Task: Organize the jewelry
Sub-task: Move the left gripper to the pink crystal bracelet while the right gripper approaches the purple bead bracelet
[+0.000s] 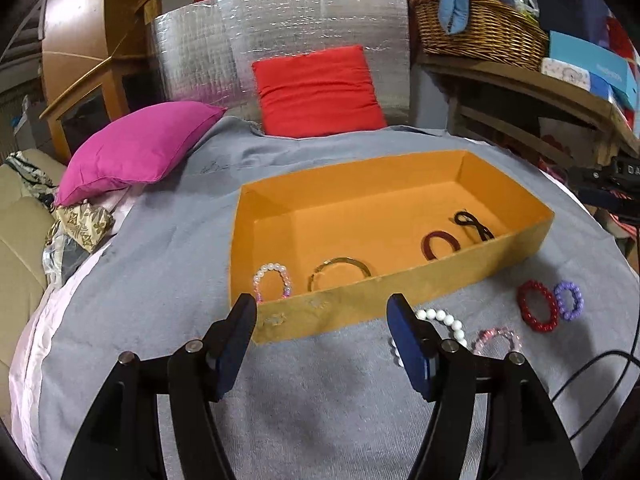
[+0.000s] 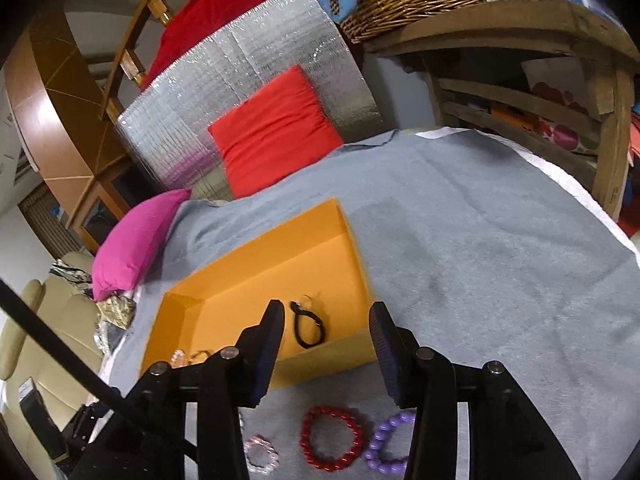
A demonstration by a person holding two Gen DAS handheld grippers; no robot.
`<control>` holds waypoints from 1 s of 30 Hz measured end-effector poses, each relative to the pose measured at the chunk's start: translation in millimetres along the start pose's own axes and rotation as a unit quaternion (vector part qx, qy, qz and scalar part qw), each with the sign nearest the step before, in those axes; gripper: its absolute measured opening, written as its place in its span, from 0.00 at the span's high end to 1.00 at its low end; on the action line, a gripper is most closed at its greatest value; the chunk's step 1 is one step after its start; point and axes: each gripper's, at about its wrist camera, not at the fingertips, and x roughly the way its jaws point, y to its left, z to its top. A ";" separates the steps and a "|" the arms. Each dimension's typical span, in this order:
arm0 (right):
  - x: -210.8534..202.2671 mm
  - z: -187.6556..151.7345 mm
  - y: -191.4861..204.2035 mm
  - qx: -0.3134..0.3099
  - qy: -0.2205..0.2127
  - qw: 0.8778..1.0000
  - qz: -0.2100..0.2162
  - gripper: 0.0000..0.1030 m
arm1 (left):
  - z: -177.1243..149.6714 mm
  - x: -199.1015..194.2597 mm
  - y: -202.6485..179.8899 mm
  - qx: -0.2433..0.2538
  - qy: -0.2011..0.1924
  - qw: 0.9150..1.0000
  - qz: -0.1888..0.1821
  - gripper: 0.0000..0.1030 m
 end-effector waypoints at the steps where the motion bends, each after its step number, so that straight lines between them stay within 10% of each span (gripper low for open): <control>1: 0.2 -0.4 -2.6 0.001 0.005 1.000 -0.003 0.54 | -1.8 0.1 -2.1 0.005 0.003 1.000 -0.004 0.34; 30: 9.2 -37.7 -35.6 0.027 0.127 0.991 -0.018 0.54 | -29.2 -4.0 -51.4 0.087 0.044 0.993 -0.068 0.33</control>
